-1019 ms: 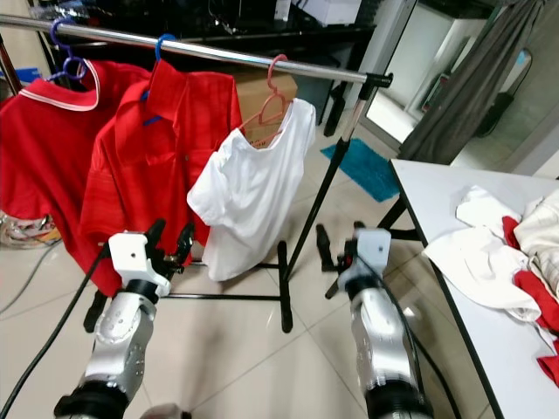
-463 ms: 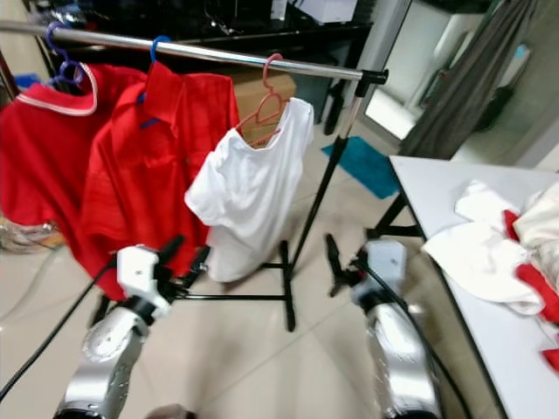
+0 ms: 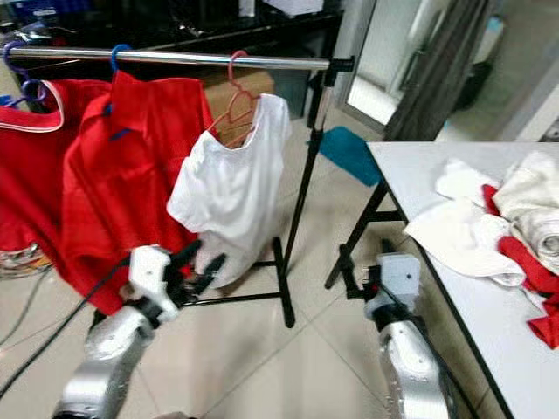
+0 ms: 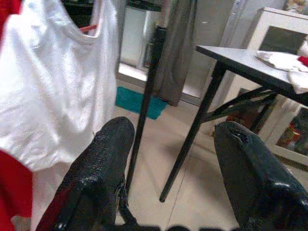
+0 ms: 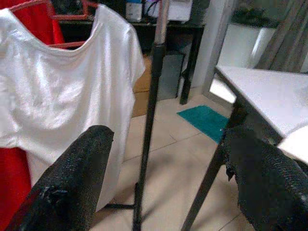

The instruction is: Hang hanger

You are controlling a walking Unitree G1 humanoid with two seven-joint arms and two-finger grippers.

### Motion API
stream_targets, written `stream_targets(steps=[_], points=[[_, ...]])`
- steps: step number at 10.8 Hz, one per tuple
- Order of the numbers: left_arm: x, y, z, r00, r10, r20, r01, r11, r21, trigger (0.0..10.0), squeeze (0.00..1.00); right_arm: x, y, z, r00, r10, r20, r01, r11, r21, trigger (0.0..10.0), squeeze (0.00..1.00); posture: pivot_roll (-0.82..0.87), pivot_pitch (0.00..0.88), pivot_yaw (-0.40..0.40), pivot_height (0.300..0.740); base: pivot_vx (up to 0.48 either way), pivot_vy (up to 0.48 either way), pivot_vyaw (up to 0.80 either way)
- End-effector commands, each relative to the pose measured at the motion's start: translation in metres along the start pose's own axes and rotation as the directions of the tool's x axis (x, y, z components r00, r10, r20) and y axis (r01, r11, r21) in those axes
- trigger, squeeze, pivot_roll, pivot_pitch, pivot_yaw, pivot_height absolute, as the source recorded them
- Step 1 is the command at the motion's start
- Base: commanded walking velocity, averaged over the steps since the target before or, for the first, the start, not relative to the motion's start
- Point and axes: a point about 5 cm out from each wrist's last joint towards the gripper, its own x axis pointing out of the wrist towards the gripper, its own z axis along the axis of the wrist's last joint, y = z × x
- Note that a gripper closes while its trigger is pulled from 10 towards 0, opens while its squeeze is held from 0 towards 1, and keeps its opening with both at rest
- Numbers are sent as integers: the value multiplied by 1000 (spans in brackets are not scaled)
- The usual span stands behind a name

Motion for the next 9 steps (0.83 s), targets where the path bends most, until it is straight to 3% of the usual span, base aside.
stream_targets(steps=[1,2,4,6,7,8,9], points=[[0,-3,2,1000,28,7,-28,1000,-14,10000,0,0,-4,5,1000,-11,1,11,1000,22,10000,0,-5,0,-58,740,0,0,0],[0,-11,2,1000,-4,14,5,1000,-20,10000,0,1,-3,5,1000,14,7,-13,1000,-16,10000,0,-6,0,-65,740,0,0,0],[0,-23,1,999,-38,13,39,998,-45,10000,0,1,-5,12,999,3,34,-3,1000,-7,10000,0,-55,0,-18,740,0,0,0],[6,-15,6,999,35,10,-35,999,-34,10000,0,-15,-8,7,1000,6,7,-6,1000,-29,10000,0,-96,0,24,740,0,0,0],[6,2,11,985,167,39,-164,984,-77,10000,0,-30,-7,7,1000,28,4,-28,998,-62,10000,0,-126,0,38,740,0,0,0],[8,9,11,970,240,39,-233,964,-128,10000,0,-30,-7,5,1000,-2,2,2,999,-52,10000,0,-127,0,18,740,0,0,0],[13,7,15,977,204,56,-196,973,-121,10000,0,-24,2,10,1000,19,24,-18,999,-41,10000,0,-127,0,7,740,0,0,0]])
